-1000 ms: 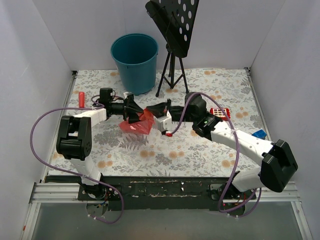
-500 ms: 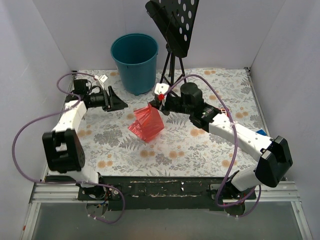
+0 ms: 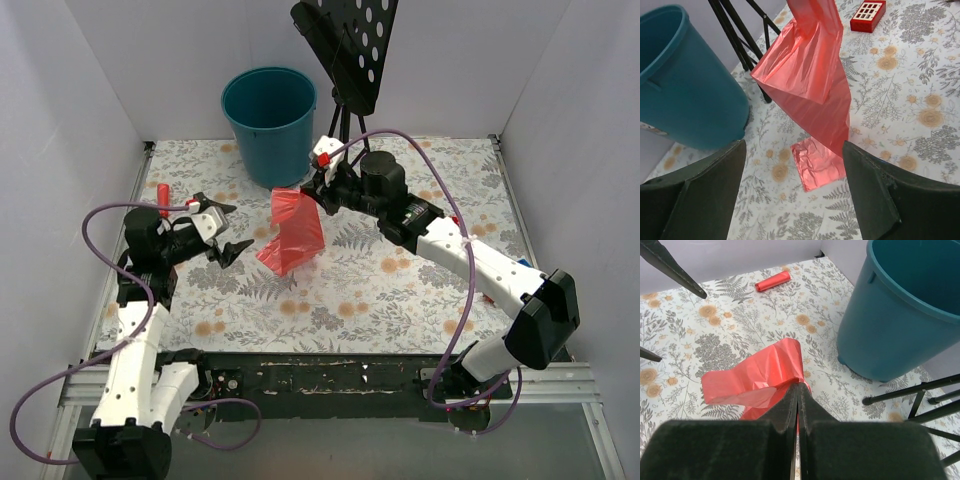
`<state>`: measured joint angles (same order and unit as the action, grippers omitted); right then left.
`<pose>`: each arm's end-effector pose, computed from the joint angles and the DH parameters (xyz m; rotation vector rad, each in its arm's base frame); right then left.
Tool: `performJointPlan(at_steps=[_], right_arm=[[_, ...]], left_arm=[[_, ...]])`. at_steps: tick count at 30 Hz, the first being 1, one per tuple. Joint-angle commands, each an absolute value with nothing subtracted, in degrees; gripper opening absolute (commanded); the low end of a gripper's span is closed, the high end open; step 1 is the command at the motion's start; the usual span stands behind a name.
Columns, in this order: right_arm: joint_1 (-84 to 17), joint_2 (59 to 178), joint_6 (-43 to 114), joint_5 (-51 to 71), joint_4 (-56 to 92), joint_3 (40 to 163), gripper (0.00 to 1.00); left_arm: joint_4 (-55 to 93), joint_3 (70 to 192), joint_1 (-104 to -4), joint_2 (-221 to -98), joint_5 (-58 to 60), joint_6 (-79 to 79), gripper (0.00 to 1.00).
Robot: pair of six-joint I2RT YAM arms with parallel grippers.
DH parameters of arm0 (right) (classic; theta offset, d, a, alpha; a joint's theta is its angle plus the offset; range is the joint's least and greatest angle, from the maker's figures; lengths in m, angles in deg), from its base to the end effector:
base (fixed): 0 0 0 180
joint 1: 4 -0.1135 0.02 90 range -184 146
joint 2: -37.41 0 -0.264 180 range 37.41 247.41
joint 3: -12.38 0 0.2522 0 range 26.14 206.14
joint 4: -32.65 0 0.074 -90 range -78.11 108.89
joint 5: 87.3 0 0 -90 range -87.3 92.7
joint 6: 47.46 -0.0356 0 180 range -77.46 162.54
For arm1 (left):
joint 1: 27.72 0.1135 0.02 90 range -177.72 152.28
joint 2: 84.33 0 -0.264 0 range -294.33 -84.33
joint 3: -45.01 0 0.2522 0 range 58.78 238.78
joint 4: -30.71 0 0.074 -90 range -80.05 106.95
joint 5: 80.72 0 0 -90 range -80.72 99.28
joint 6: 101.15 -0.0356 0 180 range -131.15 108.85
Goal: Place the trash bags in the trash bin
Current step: Unfold the trash bag at the center of the board.
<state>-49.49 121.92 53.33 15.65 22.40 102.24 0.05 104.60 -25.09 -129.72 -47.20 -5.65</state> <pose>0.2426 0.2581 0.3905 -0.9498 1.4034 0.6440 0.1701 -0.0219 0.3368 0.5580 1.7375 -0.9410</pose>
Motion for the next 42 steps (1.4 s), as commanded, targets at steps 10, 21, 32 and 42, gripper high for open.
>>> performJointPlan(at_steps=[10,21,32,42], right_arm=[[-49.52,122.66,49.22,12.55,23.98,105.24,0.01],[-49.35,121.43,49.40,12.90,23.55,104.98,0.01],[-43.91,119.50,60.45,30.53,13.02,105.50,0.61],[-43.90,120.11,62.85,40.24,13.69,107.26,0.77]], left_arm=[[5.44,110.72,-37.03,-139.25,-44.25,-15.63,0.73],[14.14,111.25,-42.30,-146.90,-37.04,-12.47,0.39],[-4.17,121.15,-43.19,-151.03,-37.73,-12.98,0.00],[-21.27,133.13,-43.45,-156.31,-38.62,-16.95,0.00]])
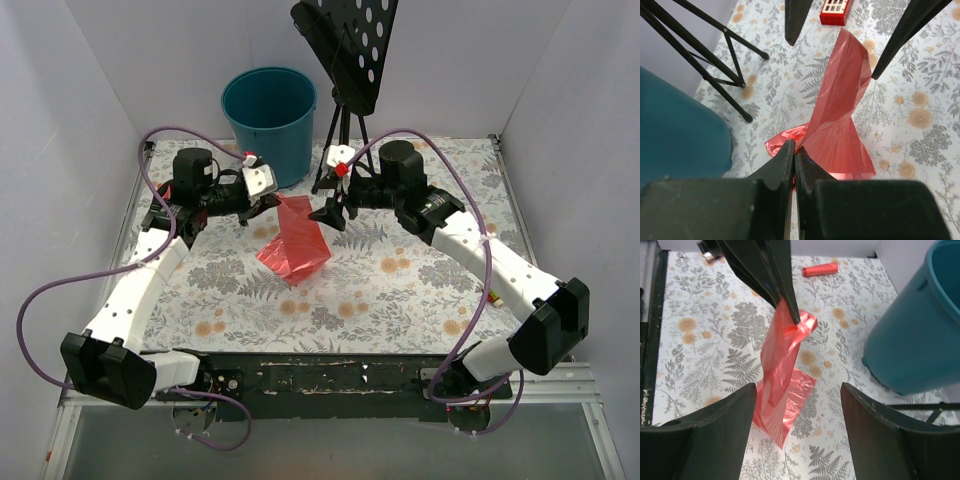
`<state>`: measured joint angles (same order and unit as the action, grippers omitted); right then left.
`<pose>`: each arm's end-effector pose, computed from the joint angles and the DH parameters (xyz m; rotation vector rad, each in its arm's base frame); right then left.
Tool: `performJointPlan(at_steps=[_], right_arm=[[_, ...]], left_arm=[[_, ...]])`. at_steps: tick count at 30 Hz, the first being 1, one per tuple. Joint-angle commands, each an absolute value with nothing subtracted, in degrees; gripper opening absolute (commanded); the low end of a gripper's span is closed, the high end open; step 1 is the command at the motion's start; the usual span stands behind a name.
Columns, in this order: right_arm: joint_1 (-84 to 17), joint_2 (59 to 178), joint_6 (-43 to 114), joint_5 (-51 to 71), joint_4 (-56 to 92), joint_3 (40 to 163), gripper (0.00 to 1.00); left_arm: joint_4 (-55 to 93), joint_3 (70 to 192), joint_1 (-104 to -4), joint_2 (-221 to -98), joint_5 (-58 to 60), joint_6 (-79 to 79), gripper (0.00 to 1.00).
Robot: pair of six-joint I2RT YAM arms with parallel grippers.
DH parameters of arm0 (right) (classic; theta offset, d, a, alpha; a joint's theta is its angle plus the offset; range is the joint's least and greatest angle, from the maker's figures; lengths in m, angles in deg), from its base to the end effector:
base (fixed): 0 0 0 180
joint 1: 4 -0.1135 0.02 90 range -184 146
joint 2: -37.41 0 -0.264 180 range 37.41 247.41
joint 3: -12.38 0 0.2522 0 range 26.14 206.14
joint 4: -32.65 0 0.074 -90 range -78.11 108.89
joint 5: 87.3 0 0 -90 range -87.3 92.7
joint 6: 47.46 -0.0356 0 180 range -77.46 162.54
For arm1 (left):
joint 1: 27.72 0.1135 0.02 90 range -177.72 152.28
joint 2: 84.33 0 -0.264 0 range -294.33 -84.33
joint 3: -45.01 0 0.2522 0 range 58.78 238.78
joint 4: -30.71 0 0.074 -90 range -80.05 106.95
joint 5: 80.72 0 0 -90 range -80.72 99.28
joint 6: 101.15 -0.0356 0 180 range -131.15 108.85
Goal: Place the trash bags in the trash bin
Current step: Unfold the trash bag at the center of the board.
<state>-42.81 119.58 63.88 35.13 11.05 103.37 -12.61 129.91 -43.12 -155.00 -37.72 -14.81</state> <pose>0.2489 0.2247 0.3907 -1.2422 1.3251 0.7231 0.2466 -0.0949 0.3768 0.8249 1.8641 -0.9730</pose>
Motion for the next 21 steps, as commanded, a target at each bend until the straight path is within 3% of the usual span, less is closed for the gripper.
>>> performJointPlan(at_steps=[1,8,15,19,21], right_arm=[[-44.16,120.81,62.15,39.80,14.83,107.53,0.77],[-45.57,126.26,59.33,42.52,14.50,114.11,0.69],[-46.27,127.67,59.06,42.26,11.77,113.25,0.62],[-46.27,127.23,58.89,42.26,11.77,112.01,0.44],[-46.27,127.14,58.63,42.43,12.47,111.57,0.28]], left_arm=[[-21.63,133.39,-43.63,-156.40,-38.62,-17.04,0.00],[-24.35,135.41,-44.16,-158.07,-37.56,-17.39,0.00],[-22.34,133.49,-44.16,-156.84,-36.16,-17.39,0.00],[-21.37,132.87,-44.16,-156.31,-35.80,-16.95,0.00],[-21.37,132.87,-44.16,-156.58,-35.89,-16.69,0.00]])
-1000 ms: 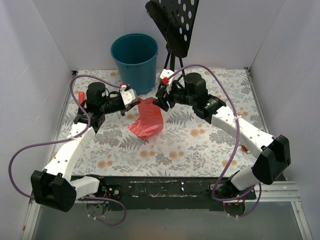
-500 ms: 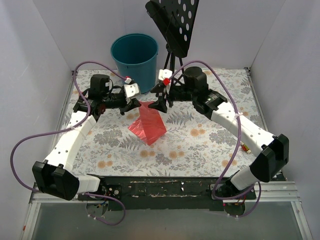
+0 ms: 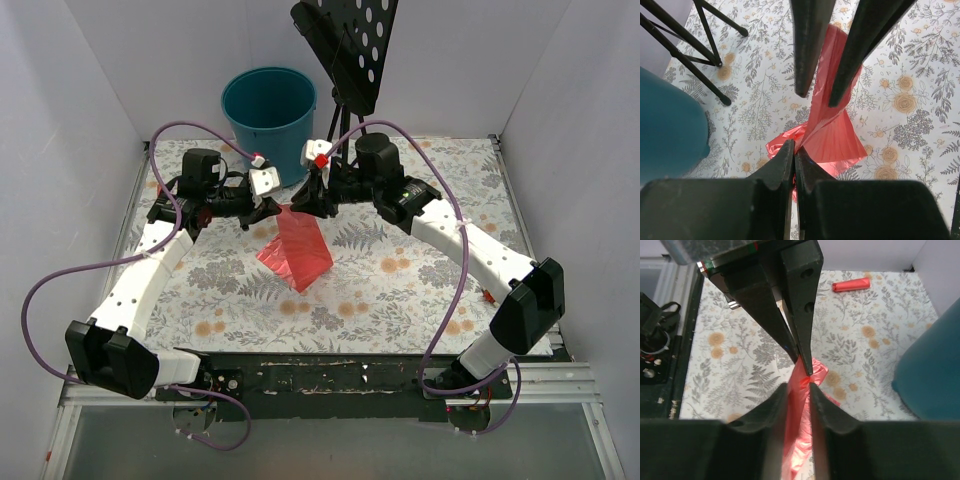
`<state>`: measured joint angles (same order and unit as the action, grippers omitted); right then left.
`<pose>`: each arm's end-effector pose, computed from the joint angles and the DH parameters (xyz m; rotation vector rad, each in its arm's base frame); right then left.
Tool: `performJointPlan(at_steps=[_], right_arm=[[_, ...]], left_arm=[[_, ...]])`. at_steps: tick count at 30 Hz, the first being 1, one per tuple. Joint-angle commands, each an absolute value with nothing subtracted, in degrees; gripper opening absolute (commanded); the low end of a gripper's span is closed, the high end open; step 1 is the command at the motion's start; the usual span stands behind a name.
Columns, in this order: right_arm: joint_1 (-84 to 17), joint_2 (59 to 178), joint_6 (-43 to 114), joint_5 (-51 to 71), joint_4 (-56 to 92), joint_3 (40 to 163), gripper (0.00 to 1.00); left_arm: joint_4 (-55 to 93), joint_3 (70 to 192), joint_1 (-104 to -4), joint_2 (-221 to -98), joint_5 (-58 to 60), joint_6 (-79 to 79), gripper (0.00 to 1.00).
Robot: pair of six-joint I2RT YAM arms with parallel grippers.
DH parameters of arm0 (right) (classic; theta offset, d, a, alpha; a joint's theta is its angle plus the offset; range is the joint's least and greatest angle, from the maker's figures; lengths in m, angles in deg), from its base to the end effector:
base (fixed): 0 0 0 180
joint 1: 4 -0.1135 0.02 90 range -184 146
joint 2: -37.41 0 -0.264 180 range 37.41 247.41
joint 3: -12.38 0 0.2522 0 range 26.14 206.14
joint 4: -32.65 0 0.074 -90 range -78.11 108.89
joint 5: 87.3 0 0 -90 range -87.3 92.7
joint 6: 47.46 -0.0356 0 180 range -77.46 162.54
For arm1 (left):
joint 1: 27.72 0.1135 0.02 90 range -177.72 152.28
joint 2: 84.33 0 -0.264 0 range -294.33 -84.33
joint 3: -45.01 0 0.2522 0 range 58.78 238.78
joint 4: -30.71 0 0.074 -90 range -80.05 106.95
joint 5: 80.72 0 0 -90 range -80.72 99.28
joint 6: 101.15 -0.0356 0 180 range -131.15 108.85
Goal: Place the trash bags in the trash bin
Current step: Unfold the trash bag at the center of the board.
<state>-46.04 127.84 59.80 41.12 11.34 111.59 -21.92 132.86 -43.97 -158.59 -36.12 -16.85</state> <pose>0.2605 0.2647 0.3939 -1.3015 1.2895 0.9042 0.2525 -0.1000 0.3645 0.8276 2.0231 -0.9868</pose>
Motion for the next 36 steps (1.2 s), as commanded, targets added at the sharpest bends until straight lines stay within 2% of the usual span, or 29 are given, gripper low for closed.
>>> performJointPlan(at_steps=[1,3,7,10,11,12,13,14,18,20,22,25,26,30,36], right_arm=[[-46.27,127.14,58.54,42.61,12.47,111.66,0.18],[-46.27,127.32,58.45,42.35,12.30,111.66,0.12],[-46.27,127.84,58.62,40.94,11.25,111.92,0.11],[-46.27,128.20,57.75,39.18,10.54,112.45,0.22],[-46.27,128.46,57.83,39.27,9.93,112.97,0.23],[-46.27,128.90,58.01,39.70,8.88,113.76,0.18],[-46.27,129.51,58.18,40.23,8.17,114.47,0.07],[-46.27,129.95,58.27,40.41,7.56,115.26,0.01],[-46.27,131.36,59.24,39.63,6.58,117.89,0.01],[-46.27,131.71,60.20,37.43,6.14,118.86,0.01],[-46.19,132.06,61.52,35.93,5.62,119.92,0.01],[-46.19,132.42,62.49,35.93,4.56,121.32,0.01],[-46.19,132.33,62.49,36.01,4.47,121.41,0.01],[-46.89,132.85,65.13,41.00,0.36,123.43,0.01],[-46.98,132.42,59.86,45.60,4.64,121.07,0.01]], left_arm=[[-21.28,133.04,-44.24,-156.66,-35.98,-16.34,0.00],[-20.75,133.22,-44.16,-156.93,-35.98,-15.37,0.00],[-19.79,133.04,-44.24,-156.84,-35.63,-13.88,0.00],[-19.52,133.13,-44.16,-157.01,-35.80,-13.35,0.00],[-19.43,133.22,-44.16,-157.10,-35.98,-13.17,0.00],[-19.43,133.31,-44.16,-157.36,-36.24,-13.09,0.00],[-19.43,133.39,-44.24,-157.63,-36.50,-12.82,0.00],[-19.43,133.39,-44.16,-157.72,-36.77,-12.65,0.00],[-19.08,133.74,-44.16,-158.33,-36.95,-9.59,0.01],[-20.04,134.53,-44.07,-158.51,-37.47,-8.08,0.10],[-20.49,134.89,-42.93,-158.51,-39.66,-6.42,0.13],[-17.95,133.31,-41.70,-158.51,-43.35,-2.29,0.01],[-16.63,132.52,-41.61,-158.42,-44.41,-0.71,0.00],[-3.56,129.71,-41.61,-159.64,-42.24,13.85,0.00],[-2.99,134.35,-41.61,-163.61,-45.89,12.59,0.00]])
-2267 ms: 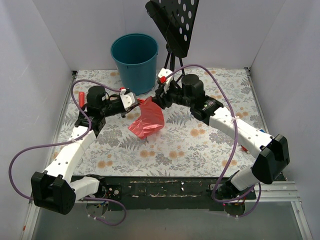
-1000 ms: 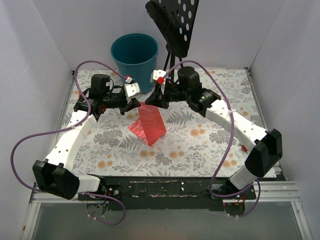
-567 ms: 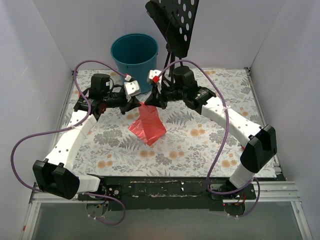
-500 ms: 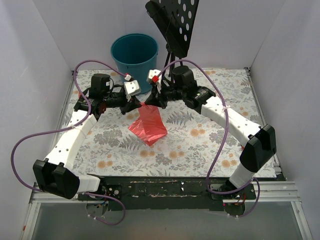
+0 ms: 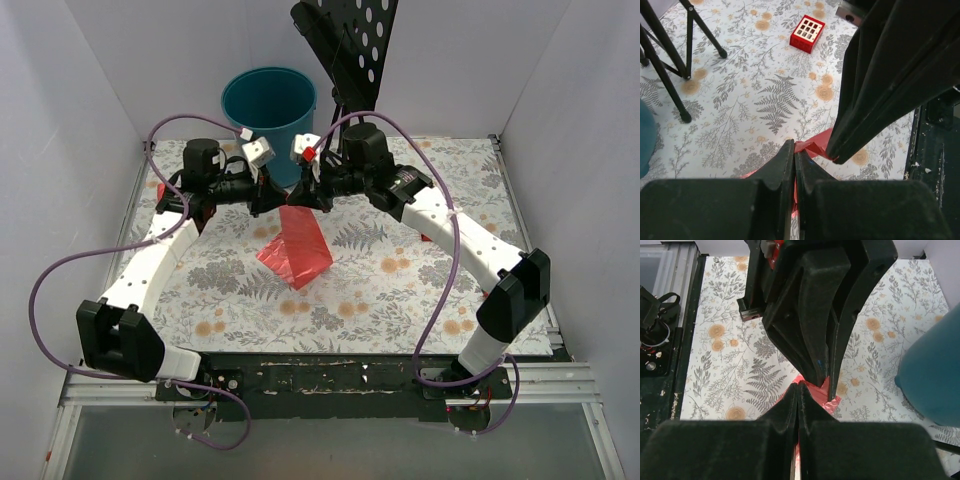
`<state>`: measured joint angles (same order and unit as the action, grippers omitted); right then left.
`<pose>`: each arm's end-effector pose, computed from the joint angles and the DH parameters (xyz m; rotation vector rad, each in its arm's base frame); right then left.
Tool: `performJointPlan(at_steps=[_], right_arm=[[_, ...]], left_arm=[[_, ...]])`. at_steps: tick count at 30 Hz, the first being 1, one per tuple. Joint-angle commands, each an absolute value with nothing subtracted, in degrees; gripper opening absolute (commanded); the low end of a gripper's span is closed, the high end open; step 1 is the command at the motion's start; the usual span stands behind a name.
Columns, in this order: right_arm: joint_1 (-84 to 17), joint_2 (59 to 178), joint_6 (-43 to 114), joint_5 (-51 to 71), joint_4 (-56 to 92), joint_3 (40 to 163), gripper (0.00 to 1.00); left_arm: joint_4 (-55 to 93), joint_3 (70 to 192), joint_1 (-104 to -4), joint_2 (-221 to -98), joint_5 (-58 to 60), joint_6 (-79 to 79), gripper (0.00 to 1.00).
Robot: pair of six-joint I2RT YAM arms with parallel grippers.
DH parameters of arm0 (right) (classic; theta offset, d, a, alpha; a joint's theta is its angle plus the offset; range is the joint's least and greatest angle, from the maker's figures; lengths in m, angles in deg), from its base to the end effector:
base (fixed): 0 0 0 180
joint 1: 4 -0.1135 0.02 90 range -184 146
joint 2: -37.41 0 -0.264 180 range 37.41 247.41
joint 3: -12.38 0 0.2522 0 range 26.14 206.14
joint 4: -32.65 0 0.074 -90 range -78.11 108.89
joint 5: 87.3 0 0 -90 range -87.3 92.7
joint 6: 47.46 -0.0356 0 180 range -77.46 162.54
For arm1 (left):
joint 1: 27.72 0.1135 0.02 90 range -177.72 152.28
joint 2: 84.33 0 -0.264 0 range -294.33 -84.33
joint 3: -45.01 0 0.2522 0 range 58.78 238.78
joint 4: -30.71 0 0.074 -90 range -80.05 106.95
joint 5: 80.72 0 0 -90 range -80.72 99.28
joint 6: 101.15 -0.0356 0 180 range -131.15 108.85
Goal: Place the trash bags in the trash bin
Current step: Unfold the trash bag at the center of the board.
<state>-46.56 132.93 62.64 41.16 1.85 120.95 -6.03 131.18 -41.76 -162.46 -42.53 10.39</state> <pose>0.2709 0.2788 0.4022 -1.3636 1.3347 0.8955 0.2839 -0.0998 0.3610 0.4507 2.0660 -1.3077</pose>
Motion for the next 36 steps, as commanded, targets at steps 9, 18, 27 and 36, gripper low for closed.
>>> performJointPlan(at_steps=[9,18,27,36], right_arm=[[-44.96,135.32,54.05,32.16,9.48,122.56,0.01],[-45.48,131.81,56.60,33.37,6.67,115.01,0.01],[-45.48,128.55,62.13,27.23,7.46,117.46,0.01],[-45.48,123.82,69.16,34.78,0.96,113.60,0.50]], left_arm=[[-15.02,136.91,-43.10,-161.06,-50.66,2.22,0.00],[-9.94,139.28,-43.28,-162.37,-43.28,0.46,0.00],[-20.57,140.61,-48.71,-162.65,-41.61,-14.04,0.00],[-18.11,139.11,-54.18,-161.50,-27.64,-18.71,0.00]])
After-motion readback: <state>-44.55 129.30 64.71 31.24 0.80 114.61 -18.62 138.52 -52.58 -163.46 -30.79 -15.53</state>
